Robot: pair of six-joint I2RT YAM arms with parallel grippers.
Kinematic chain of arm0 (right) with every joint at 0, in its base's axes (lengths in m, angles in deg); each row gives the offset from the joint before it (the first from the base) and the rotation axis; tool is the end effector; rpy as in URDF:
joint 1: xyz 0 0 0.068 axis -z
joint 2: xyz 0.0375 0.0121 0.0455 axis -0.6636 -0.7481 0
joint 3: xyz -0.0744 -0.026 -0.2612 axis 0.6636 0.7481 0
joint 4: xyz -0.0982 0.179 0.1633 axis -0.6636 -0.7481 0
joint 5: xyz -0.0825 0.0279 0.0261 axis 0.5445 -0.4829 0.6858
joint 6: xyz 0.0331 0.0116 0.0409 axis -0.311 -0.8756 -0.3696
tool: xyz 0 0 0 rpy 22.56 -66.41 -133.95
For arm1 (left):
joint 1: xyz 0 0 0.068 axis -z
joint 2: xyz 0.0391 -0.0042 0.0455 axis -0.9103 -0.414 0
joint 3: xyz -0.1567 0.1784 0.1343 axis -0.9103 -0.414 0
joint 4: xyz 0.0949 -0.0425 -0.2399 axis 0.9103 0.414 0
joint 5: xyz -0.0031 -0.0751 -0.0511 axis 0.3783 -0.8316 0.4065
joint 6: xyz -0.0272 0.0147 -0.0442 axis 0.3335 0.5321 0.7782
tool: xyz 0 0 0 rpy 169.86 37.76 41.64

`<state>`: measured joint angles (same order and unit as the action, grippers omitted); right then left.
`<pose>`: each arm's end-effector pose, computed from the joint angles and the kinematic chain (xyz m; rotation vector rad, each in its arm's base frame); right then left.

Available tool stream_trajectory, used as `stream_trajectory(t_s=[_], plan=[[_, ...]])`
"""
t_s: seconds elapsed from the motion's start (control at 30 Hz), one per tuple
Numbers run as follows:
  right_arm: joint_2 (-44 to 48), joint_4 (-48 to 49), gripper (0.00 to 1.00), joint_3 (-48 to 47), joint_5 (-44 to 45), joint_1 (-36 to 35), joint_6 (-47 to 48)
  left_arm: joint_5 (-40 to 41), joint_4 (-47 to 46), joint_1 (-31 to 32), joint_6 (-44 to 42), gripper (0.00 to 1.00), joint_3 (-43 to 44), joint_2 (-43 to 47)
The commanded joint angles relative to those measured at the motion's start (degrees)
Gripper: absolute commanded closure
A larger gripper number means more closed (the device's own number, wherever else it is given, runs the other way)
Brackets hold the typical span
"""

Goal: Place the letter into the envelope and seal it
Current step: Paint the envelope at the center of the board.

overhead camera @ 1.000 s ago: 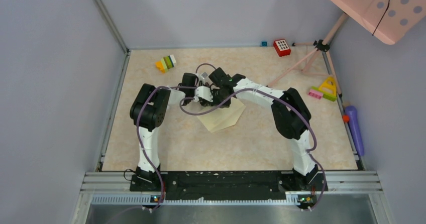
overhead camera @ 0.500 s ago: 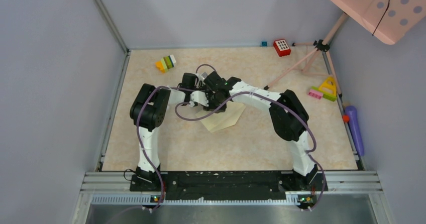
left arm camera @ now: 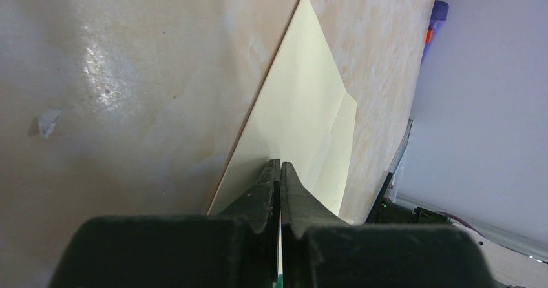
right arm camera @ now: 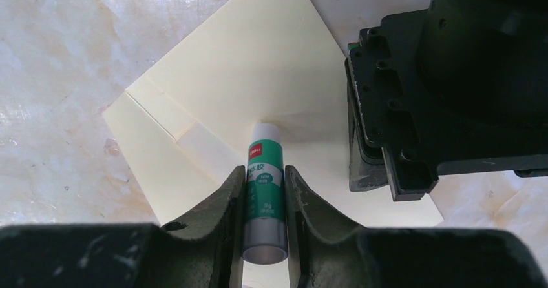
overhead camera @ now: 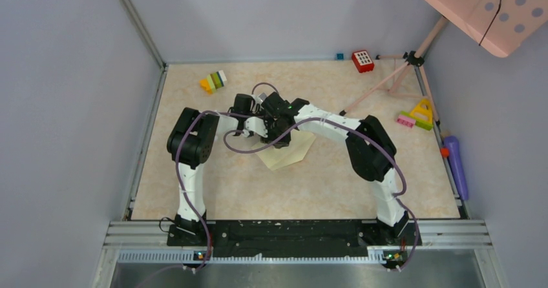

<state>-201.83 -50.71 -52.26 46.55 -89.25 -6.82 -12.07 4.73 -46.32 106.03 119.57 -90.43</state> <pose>0.2929 0.3335 0.1982 -2.0189 1.8357 0.3215 0.3842 -0.1601 0.1020 -0.0849 2.4728 -1.4029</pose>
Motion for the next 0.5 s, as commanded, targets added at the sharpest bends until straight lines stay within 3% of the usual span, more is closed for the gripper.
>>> stream_trajectory(t_s=[0.0,0.13,0.47], plan=[[-0.8,1.4,1.00,-3.5,-2.0,-3.0,-1.9,7.4,4.3,0.6,-3.1,1.00,-1.6,-0.6],[0.3,3.0,1.00,-3.2,1.7,-2.1,-2.4,7.4,4.4,0.6,-3.2,1.00,-1.6,-0.6],[3.7,5.8,1.00,0.4,0.8,2.9,-3.4,7.3,4.4,0.6,-3.2,1.00,-1.6,-0.6]])
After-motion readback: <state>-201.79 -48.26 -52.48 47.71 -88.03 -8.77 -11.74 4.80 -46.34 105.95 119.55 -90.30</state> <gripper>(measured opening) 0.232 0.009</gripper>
